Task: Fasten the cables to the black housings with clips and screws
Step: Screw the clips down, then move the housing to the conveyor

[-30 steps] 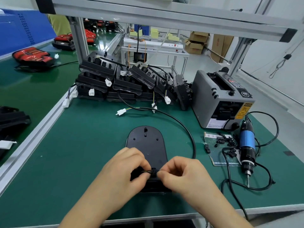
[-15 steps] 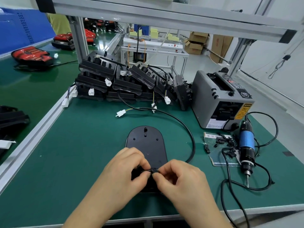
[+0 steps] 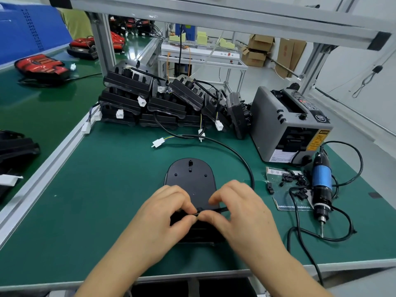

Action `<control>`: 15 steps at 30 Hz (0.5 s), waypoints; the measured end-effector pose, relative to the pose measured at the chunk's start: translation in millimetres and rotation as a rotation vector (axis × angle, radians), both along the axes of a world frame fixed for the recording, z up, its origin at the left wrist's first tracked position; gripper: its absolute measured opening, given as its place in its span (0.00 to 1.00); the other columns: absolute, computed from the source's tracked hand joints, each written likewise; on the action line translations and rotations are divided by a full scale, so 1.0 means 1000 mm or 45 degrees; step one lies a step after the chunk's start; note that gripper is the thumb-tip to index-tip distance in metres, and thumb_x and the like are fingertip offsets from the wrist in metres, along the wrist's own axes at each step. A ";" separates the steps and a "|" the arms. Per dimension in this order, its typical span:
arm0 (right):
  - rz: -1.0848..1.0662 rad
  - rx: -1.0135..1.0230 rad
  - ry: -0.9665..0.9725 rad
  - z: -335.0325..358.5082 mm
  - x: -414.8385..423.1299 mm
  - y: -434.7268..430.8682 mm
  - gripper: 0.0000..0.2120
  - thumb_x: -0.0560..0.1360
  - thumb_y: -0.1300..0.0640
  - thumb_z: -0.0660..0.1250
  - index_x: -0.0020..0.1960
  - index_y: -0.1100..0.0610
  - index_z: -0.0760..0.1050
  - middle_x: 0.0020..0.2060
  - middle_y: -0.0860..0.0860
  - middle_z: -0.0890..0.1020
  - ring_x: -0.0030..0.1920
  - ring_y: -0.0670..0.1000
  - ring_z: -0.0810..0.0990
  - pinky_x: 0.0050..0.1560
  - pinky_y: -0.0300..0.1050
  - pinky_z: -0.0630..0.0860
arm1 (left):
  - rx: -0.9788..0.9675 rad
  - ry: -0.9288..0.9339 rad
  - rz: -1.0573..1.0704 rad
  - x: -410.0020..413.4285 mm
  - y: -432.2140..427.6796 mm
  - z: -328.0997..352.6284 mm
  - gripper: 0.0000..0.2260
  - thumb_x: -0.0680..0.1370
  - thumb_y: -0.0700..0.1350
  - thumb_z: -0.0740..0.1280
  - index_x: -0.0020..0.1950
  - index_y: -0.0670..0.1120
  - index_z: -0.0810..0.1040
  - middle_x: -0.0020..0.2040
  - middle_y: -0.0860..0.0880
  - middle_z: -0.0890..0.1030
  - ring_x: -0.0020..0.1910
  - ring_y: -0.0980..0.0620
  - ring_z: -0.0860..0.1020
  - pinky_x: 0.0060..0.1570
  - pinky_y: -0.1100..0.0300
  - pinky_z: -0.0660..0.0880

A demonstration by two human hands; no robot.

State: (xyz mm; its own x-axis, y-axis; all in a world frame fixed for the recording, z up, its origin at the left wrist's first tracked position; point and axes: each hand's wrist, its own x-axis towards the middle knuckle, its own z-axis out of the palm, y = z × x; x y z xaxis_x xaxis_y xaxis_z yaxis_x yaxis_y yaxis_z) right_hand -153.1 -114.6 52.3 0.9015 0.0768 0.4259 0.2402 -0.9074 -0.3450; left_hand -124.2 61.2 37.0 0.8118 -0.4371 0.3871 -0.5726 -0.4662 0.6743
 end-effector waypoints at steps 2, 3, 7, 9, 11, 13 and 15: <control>0.059 -0.022 0.116 0.001 0.004 -0.004 0.14 0.67 0.39 0.69 0.39 0.49 0.79 0.37 0.41 0.77 0.44 0.47 0.73 0.44 0.39 0.69 | 0.008 -0.003 -0.002 -0.001 0.000 0.000 0.03 0.70 0.45 0.69 0.39 0.52 0.77 0.42 0.59 0.75 0.45 0.57 0.74 0.44 0.63 0.70; 0.096 0.004 0.211 0.001 0.005 -0.006 0.13 0.68 0.39 0.69 0.40 0.48 0.79 0.38 0.40 0.76 0.46 0.46 0.70 0.46 0.38 0.66 | 0.015 0.007 -0.005 -0.001 0.000 0.000 0.02 0.70 0.45 0.69 0.39 0.52 0.77 0.42 0.59 0.75 0.45 0.57 0.74 0.45 0.63 0.70; 0.173 0.067 0.288 -0.001 0.005 -0.009 0.12 0.69 0.40 0.66 0.40 0.48 0.78 0.38 0.39 0.74 0.46 0.45 0.69 0.48 0.41 0.66 | -0.028 0.224 -0.028 0.001 0.003 0.006 0.02 0.71 0.52 0.68 0.41 0.55 0.78 0.46 0.59 0.76 0.49 0.56 0.75 0.49 0.63 0.71; 0.185 0.053 0.125 -0.003 0.002 -0.006 0.13 0.68 0.41 0.65 0.38 0.51 0.78 0.37 0.41 0.76 0.44 0.48 0.72 0.46 0.45 0.70 | -0.015 0.306 -0.029 0.002 0.003 0.008 0.03 0.74 0.53 0.67 0.44 0.56 0.79 0.48 0.61 0.75 0.52 0.59 0.74 0.51 0.65 0.70; 0.194 0.013 -0.109 -0.008 -0.002 -0.004 0.12 0.69 0.44 0.65 0.37 0.53 0.78 0.36 0.44 0.78 0.42 0.50 0.76 0.42 0.47 0.73 | 0.104 0.283 -0.008 0.003 0.000 0.009 0.03 0.76 0.53 0.66 0.46 0.58 0.79 0.48 0.62 0.72 0.54 0.62 0.70 0.53 0.67 0.67; 0.202 -0.027 -0.244 -0.015 -0.004 -0.005 0.12 0.71 0.47 0.65 0.38 0.54 0.78 0.37 0.46 0.79 0.42 0.50 0.75 0.41 0.47 0.71 | 0.187 0.258 0.009 0.002 -0.002 0.011 0.02 0.75 0.54 0.66 0.45 0.59 0.78 0.48 0.62 0.70 0.55 0.63 0.67 0.53 0.69 0.65; 0.207 -0.043 -0.292 -0.019 -0.003 -0.007 0.11 0.72 0.48 0.66 0.38 0.55 0.78 0.38 0.46 0.79 0.43 0.50 0.74 0.42 0.46 0.68 | 0.146 0.324 0.031 0.003 -0.004 0.013 0.01 0.73 0.53 0.68 0.41 0.59 0.79 0.46 0.61 0.72 0.55 0.63 0.68 0.52 0.72 0.64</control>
State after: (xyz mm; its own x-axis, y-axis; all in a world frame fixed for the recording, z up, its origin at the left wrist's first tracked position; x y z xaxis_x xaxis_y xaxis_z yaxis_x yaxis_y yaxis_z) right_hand -156.6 -121.5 32.8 0.7566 0.2302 0.6120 0.4520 -0.8605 -0.2350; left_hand -121.4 57.3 50.2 0.8875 -0.4453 0.1185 -0.3791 -0.5592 0.7373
